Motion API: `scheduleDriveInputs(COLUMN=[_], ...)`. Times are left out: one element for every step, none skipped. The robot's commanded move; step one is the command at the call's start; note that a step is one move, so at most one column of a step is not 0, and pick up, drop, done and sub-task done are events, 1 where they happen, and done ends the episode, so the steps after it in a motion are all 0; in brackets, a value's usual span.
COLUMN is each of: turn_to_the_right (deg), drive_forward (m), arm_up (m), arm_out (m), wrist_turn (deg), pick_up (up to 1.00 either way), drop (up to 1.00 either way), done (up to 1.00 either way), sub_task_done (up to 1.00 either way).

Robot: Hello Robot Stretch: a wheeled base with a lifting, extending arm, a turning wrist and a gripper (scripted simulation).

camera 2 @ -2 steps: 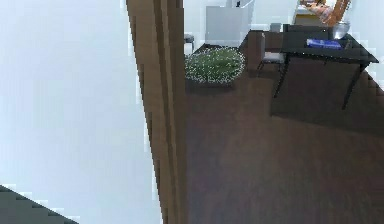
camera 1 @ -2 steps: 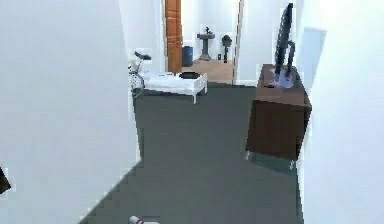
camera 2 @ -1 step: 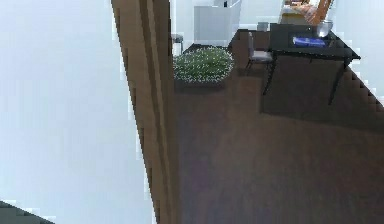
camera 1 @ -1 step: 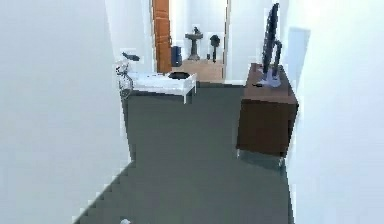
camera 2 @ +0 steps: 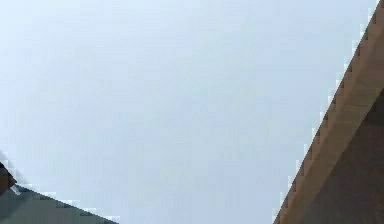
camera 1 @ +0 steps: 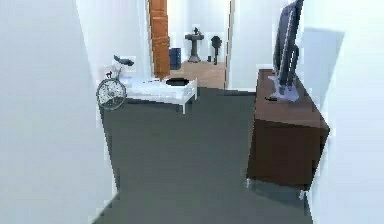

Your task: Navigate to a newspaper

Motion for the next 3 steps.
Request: scheduleDriveInputs(turn_to_the_right=[18.0, 0.0, 0.0], drive_forward=[0.0, 0.15, 0.45], arm_up=[0.0, 0.0, 0.0], arm_out=[0.0, 0.0, 0.0], wrist_turn=[0.0, 0.0, 0.0], pick_up=[0.0, 0.0, 0.0], drop=[0.0, 0.0, 0.0], done=[0.0, 0.0, 0.0], sub_task_done=[0.0, 0.0, 0.0])
